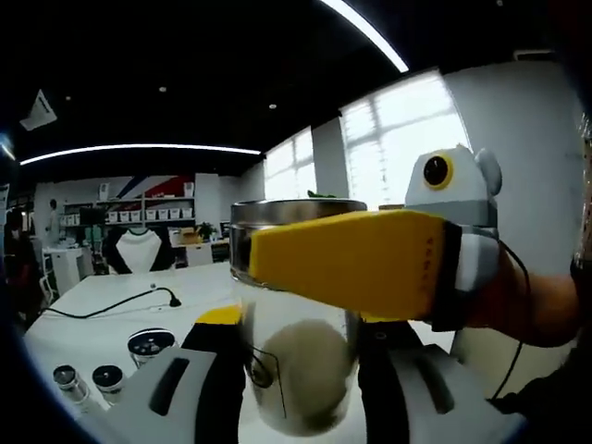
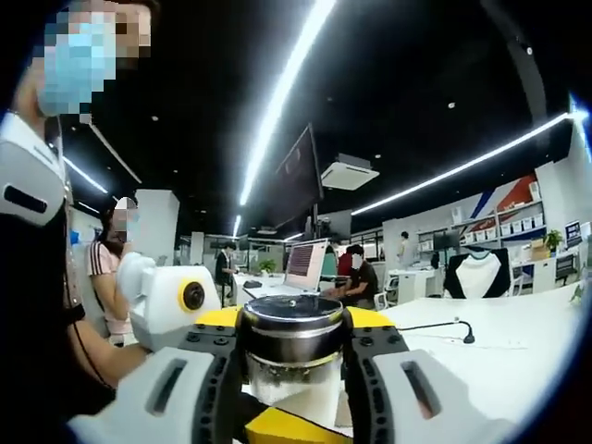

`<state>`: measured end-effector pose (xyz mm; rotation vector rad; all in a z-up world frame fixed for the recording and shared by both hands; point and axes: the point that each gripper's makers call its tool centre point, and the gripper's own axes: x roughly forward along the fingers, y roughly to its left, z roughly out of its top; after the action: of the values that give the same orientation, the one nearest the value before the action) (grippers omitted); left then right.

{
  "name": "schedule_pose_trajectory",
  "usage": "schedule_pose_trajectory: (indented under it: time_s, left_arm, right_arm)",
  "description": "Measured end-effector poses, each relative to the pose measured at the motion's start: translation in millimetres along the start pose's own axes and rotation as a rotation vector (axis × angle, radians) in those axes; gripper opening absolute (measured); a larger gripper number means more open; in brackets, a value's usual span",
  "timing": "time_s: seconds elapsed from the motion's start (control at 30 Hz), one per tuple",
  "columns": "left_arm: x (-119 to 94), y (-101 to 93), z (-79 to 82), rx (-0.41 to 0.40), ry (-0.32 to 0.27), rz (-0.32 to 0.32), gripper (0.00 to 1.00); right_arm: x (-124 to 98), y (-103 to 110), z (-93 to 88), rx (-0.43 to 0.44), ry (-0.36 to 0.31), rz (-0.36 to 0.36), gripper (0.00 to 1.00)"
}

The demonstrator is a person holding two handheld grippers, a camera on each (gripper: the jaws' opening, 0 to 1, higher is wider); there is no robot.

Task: Rotate the seasoning bottle until the label or dispensing opening points toward the visible target arrow and the bottle remains upright within the marked orientation range

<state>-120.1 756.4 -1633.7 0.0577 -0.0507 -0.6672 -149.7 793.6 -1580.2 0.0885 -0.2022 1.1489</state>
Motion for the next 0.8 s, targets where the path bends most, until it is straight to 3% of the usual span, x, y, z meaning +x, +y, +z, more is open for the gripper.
schedule_pose_trajectory:
  time_s: [0.13, 0.33, 0.6, 0.67, 0.8]
  left_arm:
    - [1.0, 9.6, -3.7, 0.028, 0.025, 0.059, 0.48]
    - [-0.2, 15.8, -7.2, 0.041, 0.044, 0.110, 0.48]
    - [-2.3, 12.8, -9.9, 0.057, 0.052, 0.119, 0.48]
    - [-2.8, 13.4, -9.5, 0.055, 0.051, 0.122, 0.48]
    - [-3.8, 13.1, -7.7, 0.057, 0.049, 0.111, 0.48]
  right_arm:
    - [-1.3, -7.8, -2.3, -0.063, 0.032, -0.148, 0.40]
    - [-1.8, -7.0, -8.4, -0.054, 0.062, -0.274, 0.40]
    - [8.0, -9.9, -9.6, 0.000, 0.048, -0.298, 0.39]
    - [8.5, -10.5, -9.6, -0.001, 0.048, -0.291, 0.39]
    - [6.1, -14.4, -9.1, 0.079, 0.034, -0.239, 0.38]
